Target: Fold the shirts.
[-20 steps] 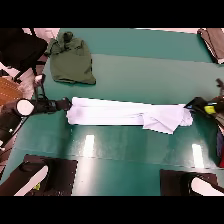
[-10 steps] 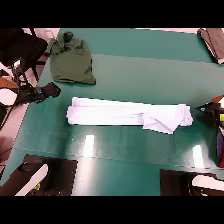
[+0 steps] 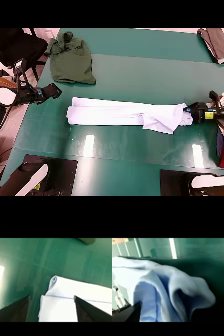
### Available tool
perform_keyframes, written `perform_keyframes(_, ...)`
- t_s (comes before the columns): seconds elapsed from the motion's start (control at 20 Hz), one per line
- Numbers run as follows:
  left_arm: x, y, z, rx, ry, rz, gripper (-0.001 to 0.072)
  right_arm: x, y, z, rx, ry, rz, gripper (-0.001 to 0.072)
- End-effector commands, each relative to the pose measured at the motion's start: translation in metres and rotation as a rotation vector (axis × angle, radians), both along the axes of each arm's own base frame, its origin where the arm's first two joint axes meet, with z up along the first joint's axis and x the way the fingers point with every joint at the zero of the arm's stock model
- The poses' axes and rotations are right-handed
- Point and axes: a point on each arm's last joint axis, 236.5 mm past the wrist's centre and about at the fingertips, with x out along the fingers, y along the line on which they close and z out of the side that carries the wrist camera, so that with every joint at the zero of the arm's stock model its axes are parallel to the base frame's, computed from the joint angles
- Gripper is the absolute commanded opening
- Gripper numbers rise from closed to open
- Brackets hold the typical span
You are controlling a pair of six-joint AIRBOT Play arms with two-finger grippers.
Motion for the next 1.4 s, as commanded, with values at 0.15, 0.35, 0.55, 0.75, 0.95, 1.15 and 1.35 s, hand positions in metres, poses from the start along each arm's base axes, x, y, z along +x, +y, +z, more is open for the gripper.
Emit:
perform_keyframes(0.15,0.001,-0.012,0.001,-0.051,-0.009,-0.02,0.0625,0.005,0.048,-0.012,-0.035,-0.008,0.122,0.0419)
perform_keyframes(0.35,0.002,-0.098,-0.01,-0.184,-0.017,-0.215,0.0398,0.015,0.05,0.016,-0.09,-0.107,0.128,0.0022)
perform_keyframes(0.55,-0.01,-0.217,-0.051,-0.298,0.063,-0.397,0.0084,0.015,0.052,0.063,-0.124,-0.195,0.122,0.0021)
perform_keyframes(0.75,-0.022,-0.31,-0.077,-0.326,0.115,-0.56,0.0025,0.011,0.064,0.111,-0.181,-0.303,0.126,0.0021)
perform_keyframes(0.95,-0.005,-0.365,-0.081,-0.294,0.084,-0.668,0.0025,0.012,0.083,0.142,-0.22,-0.386,0.113,0.0021)
perform_keyframes(1.15,-0.007,-0.39,-0.113,-0.283,0.164,-0.727,0.0025,0.002,0.115,0.165,-0.215,-0.43,0.16,0.0021)
perform_keyframes(1.35,0.003,-0.39,-0.117,-0.263,0.128,-0.711,0.0024,0.013,0.151,0.219,-0.202,-0.529,0.181,0.0021)
